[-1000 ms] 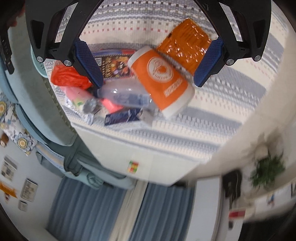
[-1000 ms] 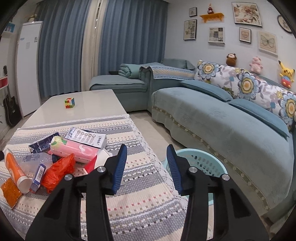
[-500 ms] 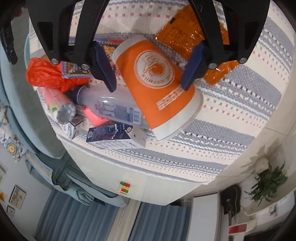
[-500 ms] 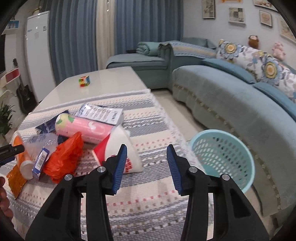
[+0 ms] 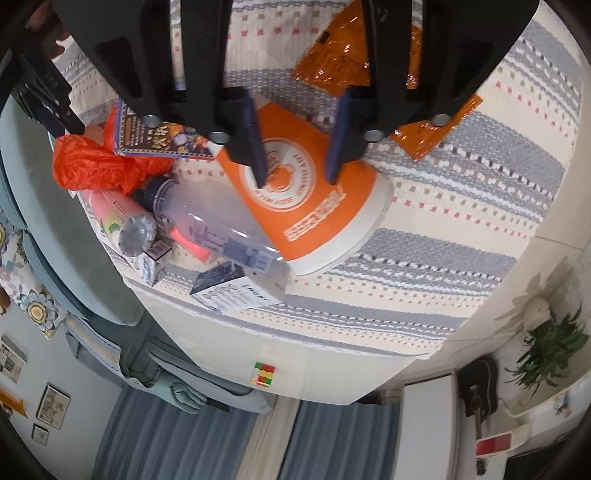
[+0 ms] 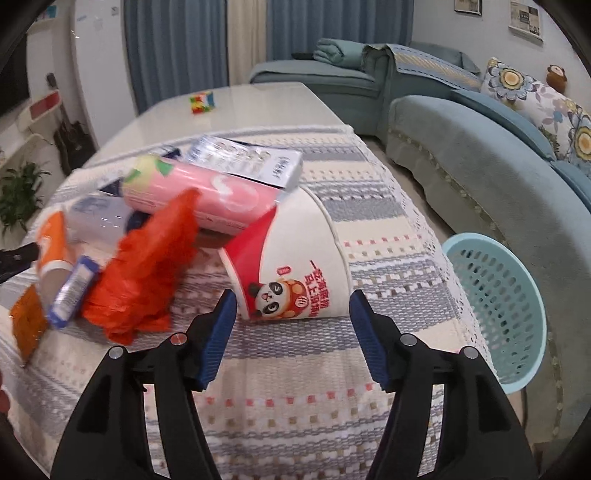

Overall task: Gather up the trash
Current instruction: 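Grasp the orange soymilk cup with the left tool while the right tool grasps the red-white paper cup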

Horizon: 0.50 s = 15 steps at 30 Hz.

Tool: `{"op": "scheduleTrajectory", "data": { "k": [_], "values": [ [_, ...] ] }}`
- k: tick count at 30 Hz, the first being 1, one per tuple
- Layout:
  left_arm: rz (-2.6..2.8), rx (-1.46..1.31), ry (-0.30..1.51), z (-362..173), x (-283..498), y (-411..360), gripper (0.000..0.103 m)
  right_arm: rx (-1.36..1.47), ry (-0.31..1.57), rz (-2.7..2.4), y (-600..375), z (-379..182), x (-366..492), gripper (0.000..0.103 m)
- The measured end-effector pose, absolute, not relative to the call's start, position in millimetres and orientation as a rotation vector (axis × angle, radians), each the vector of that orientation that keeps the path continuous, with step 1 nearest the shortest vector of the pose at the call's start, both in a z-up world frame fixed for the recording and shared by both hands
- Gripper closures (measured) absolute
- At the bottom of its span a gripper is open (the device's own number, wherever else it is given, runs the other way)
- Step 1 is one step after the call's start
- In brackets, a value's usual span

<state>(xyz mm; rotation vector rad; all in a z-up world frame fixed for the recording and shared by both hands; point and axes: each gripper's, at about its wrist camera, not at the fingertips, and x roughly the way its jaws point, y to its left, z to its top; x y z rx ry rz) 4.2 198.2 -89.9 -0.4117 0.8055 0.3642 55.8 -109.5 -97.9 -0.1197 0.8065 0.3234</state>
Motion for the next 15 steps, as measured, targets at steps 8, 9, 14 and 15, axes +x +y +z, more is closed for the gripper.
{"op": "scheduleTrajectory", "data": {
  "k": [8,9,14,15],
  "values": [
    [0.296,-0.537,0.766,-87,-6,209,0.023,-0.086,0.805,0.193,-151,-102,62,0.044],
    [0.293,-0.542,0.766,-87,-4,208,0.021,-0.082,0.808,0.178,-157,-103,64,0.044],
    [0.346,-0.529,0.845,-97,23,204,0.019,-0.036,0.814,0.149,-182,-101,68,0.044],
    [0.356,-0.536,0.873,-103,31,203,0.019,-0.034,0.809,0.145,-185,-100,66,0.044]
  ]
}}
